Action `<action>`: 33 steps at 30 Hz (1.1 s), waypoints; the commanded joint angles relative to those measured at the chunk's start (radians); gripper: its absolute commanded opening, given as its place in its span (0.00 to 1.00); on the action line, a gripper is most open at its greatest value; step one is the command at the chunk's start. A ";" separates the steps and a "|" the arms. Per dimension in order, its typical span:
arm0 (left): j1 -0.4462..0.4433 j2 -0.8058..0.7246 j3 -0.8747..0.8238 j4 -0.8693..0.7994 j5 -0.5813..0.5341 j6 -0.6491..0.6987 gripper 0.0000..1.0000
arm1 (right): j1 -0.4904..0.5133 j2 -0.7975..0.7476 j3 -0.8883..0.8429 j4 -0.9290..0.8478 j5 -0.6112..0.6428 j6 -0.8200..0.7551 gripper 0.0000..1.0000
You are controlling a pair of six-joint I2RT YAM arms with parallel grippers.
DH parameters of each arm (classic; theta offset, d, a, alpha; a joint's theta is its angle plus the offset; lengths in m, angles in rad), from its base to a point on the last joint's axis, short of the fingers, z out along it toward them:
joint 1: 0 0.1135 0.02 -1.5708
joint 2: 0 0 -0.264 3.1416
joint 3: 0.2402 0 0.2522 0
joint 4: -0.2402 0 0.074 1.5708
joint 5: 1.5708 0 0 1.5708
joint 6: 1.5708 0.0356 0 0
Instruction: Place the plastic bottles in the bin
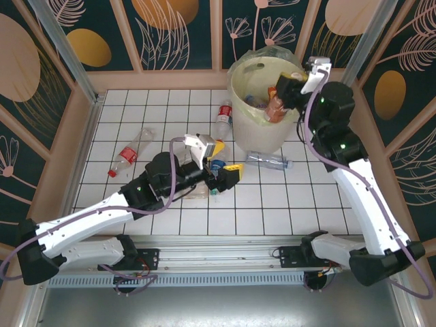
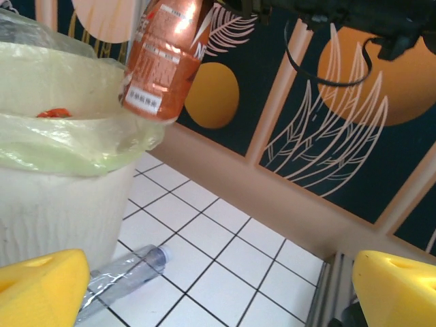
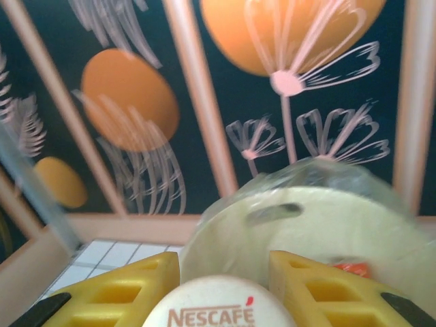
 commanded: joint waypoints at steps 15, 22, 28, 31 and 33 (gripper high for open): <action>-0.004 0.067 0.009 0.014 -0.022 0.018 0.99 | -0.160 0.410 0.184 0.174 0.042 -0.277 0.37; -0.005 0.080 0.014 0.013 -0.026 0.019 0.99 | -0.153 0.502 0.167 0.166 0.123 -0.369 0.37; -0.005 0.099 0.011 0.014 -0.012 0.012 0.99 | -0.152 0.554 0.151 0.109 0.086 -0.372 0.37; -0.005 0.103 0.008 0.016 -0.010 0.009 0.99 | -0.152 0.564 0.146 0.081 0.052 -0.357 0.39; -0.005 0.100 0.005 0.018 -0.011 0.007 0.99 | -0.151 0.566 0.142 0.066 0.038 -0.348 0.41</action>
